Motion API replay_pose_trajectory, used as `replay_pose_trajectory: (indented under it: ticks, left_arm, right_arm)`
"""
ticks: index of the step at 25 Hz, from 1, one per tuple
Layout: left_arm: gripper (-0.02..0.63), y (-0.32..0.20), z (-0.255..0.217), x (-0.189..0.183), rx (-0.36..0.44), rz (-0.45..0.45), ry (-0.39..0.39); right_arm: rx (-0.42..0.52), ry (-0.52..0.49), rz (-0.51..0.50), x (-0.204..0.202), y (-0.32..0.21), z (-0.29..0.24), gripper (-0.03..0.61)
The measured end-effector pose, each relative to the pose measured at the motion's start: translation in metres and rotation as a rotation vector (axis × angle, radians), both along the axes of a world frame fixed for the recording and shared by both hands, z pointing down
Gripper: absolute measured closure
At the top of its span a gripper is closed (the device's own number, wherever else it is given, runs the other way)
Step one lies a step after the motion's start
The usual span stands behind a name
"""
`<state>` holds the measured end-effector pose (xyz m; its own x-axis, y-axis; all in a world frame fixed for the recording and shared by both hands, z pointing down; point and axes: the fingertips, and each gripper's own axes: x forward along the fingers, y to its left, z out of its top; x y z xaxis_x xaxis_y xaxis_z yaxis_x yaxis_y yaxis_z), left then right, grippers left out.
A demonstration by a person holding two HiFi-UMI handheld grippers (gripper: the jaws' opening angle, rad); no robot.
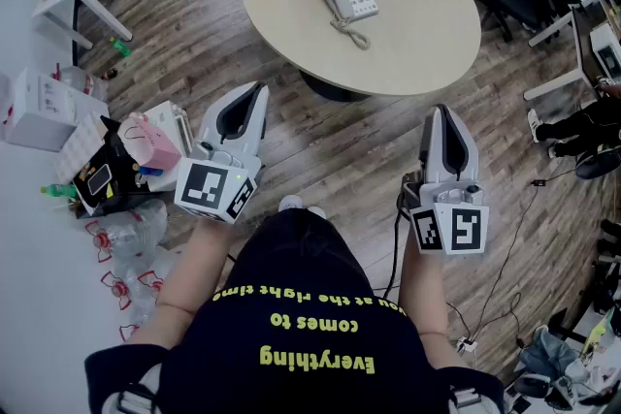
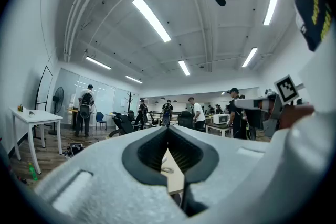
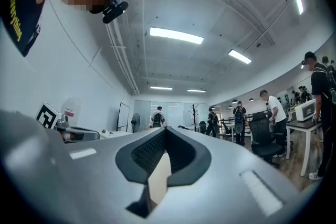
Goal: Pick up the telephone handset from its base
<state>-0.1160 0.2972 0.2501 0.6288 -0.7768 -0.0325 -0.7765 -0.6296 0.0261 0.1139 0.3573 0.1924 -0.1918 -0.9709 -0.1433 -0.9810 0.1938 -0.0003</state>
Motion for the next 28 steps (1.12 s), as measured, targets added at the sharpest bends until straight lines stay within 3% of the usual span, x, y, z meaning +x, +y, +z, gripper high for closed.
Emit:
replay_pose_trajectory:
  ticks: [6,12,14,18,28]
  left_arm:
    - [0.609,-0.001,0.005,0.007,-0.03,-0.033,0.018]
    - [0.493,-0.005,0.009,0.01,-0.06,-0.08,0.021]
    - [0.437,-0.008,0.01,0.01,-0.071,-0.095,0.024]
    - [0.385,-0.02,0.011,0.004,-0.084,-0.114,0.04]
    - [0.364,-0.112,0.021,-0.004,-0.1,-0.11,0.044]
  right_arm:
    - [-0.01,-0.024,0.002,0.016,-0.001,0.006,0.568]
    - [-0.042,-0.034,0.002,0.031,-0.006,0.014,0.561]
    - [-0.054,-0.045,-0.005,0.034,-0.011,0.018,0.458]
    - [-0.052,-0.057,-0.021,0.035,-0.022,0.02,0.359]
    - [-0.057,-0.025,-0.036,0.023,-0.109,0.027,0.302]
